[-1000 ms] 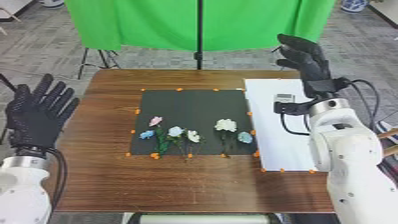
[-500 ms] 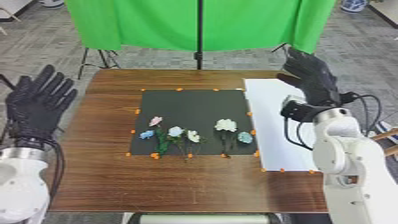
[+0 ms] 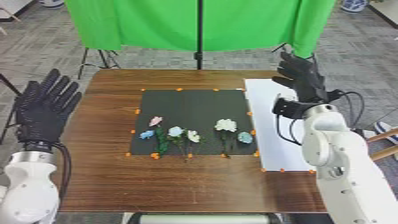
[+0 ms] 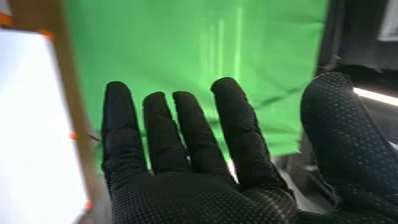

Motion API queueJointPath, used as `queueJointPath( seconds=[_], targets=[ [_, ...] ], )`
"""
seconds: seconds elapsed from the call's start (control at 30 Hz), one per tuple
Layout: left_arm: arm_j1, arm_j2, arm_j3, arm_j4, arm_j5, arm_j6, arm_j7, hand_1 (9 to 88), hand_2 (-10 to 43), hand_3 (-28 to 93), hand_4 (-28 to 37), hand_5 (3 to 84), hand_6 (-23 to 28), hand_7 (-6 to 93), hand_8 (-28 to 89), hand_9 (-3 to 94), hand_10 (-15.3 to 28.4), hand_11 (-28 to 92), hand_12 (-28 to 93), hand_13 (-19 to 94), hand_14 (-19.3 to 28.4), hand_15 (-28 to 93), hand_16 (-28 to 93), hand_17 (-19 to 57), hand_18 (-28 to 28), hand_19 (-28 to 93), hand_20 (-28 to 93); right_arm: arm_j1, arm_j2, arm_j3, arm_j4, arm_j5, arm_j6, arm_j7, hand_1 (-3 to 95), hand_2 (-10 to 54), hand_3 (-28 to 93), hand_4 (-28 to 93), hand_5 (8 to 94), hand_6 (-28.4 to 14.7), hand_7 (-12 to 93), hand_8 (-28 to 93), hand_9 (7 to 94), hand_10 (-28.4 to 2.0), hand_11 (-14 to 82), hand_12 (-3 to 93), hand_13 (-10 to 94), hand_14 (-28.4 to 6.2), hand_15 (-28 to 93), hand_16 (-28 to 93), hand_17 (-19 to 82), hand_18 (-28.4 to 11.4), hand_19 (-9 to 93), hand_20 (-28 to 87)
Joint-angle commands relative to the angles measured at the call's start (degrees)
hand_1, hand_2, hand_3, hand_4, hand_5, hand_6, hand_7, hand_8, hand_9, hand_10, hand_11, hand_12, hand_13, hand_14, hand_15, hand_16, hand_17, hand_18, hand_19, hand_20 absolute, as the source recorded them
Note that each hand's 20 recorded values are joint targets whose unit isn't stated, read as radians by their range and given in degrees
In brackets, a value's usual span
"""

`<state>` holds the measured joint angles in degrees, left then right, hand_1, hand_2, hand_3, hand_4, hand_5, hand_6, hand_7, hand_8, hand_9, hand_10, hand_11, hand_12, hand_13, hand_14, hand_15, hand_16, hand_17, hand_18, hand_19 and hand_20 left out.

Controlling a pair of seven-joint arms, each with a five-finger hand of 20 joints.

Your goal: Arrange flowers

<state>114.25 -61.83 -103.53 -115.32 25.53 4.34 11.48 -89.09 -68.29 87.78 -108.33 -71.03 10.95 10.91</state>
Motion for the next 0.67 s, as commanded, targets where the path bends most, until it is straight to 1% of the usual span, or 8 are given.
queueJointPath(
  seconds=[0.03, 0.13, 0.2, 0.43, 0.53, 0.6, 0.63, 0.67],
  targets=[
    [-1.3, -0.40, 1.42, 0.65, 2.64, -1.33, -1.17, 25.3, 11.9, 71, -28.3, 36.2, 7.6, 6.5, -7, 30.8, 13.4, 9, 11, 24, 12.4, 16, -3, -3.1, 13.3, 23, 13, -8.5, -0.2, 7.3, -4.8, 1.6, -0.4, -1.7, 23.4, 6.5, 78, -26, 40.0, -3.9, 14, -11, 34.1, -14.0, 7.7, 10.9, 26, -16.3, 13, 17, 9, -18.8, 40, 15],
    [-1.4, 0.16, 1.92, 0.47, 1.84, 0.19, -2.31, 25.3, 12.0, 71, -28.3, 36.6, 7.6, 6.6, -7, 30.9, 13.4, 9, 11, 24, 12.4, 16, -3, -3.1, 13.3, 23, 13, -11.1, -1.8, 10.0, -5.8, 2.8, -1.6, -3.0, 23.2, 6.4, 79, -26, 39.9, -3.8, 14, -11, 34.1, -14.0, 7.4, 11.0, 26, -16.2, 12, 17, 9, -18.8, 39, 15],
    [-2.0, 0.51, 2.42, 0.97, 1.33, -0.10, -2.22, 25.5, 12.1, 71, -28.3, 37.0, 7.8, 6.9, -7, 31.1, 13.4, 10, 11, 24, 12.5, 17, -3, -3.1, 13.3, 23, 13, -13.6, -2.8, 12.4, -7.3, 3.2, -2.0, -4.0, 23.1, 6.4, 79, -26, 39.9, -3.7, 14, -11, 34.1, -14.1, 7.2, 11.0, 26, -16.1, 12, 18, 9, -18.7, 39, 15],
    [-3.4, 2.04, 2.28, 1.45, 1.76, -0.53, -2.19, 25.7, 12.4, 71, -28.3, 37.6, 7.8, 7.2, -7, 31.5, 13.6, 10, 11, 24, 12.4, 17, -3, -3.2, 13.2, 24, 13, -12.8, -1.4, 11.3, -6.8, 4.5, 1.0, -5.6, 22.8, 6.1, 79, -26, 39.8, -3.2, 15, -11, 34.5, -13.9, 6.7, 11.1, 27, -15.5, 11, 18, 9, -18.6, 38, 15],
    [-2.5, 1.73, 1.68, 1.11, 2.04, -0.69, -2.63, 25.7, 12.4, 71, -28.3, 37.7, 7.8, 7.3, -7, 31.5, 13.6, 10, 11, 24, 12.5, 17, -3, -3.1, 13.2, 24, 13, -13.9, -1.8, 11.8, -7.1, 4.5, 0.3, -5.5, 22.8, 5.9, 80, -26, 39.9, -3.1, 15, -11, 34.7, -13.7, 6.7, 11.2, 27, -15.4, 10, 18, 10, -18.5, 38, 15],
    [-1.0, 1.21, 0.63, 0.44, 2.29, -0.51, -3.70, 25.7, 12.4, 71, -28.3, 37.7, 7.8, 7.4, -7, 31.5, 13.6, 11, 11, 24, 12.5, 18, -4, -3.2, 13.2, 24, 13, -15.3, -2.6, 12.4, -7.7, 4.8, -0.8, -5.0, 22.8, 5.9, 80, -26, 40.0, -3.0, 15, -11, 34.8, -13.6, 6.4, 11.2, 28, -15.4, 10, 19, 10, -18.4, 37, 15],
    [-0.7, 1.27, 0.40, 0.13, 2.19, -0.28, -3.47, 25.7, 12.4, 71, -28.3, 37.7, 7.8, 7.4, -7, 31.5, 13.6, 11, 11, 24, 12.5, 18, -4, -3.2, 13.2, 24, 13, -15.7, -3.0, 12.6, -8.1, 4.8, -1.0, -4.9, 22.9, 5.9, 80, -26, 40.0, -3.0, 15, -11, 34.8, -13.6, 6.3, 11.2, 28, -15.3, 10, 19, 10, -18.4, 37, 15],
    [-1.3, 1.61, 0.52, 0.48, 2.08, -0.86, -3.38, 25.7, 12.4, 71, -28.3, 37.7, 7.8, 7.4, -7, 31.5, 13.5, 11, 11, 24, 12.5, 18, -4, -3.2, 13.2, 24, 13, -16.2, -3.1, 13.0, -8.9, 5.0, -0.7, -4.8, 22.9, 5.9, 80, -26, 40.0, -3.0, 15, -11, 34.8, -13.6, 6.3, 11.3, 28, -15.2, 10, 19, 10, -18.4, 37, 15]
  ],
)
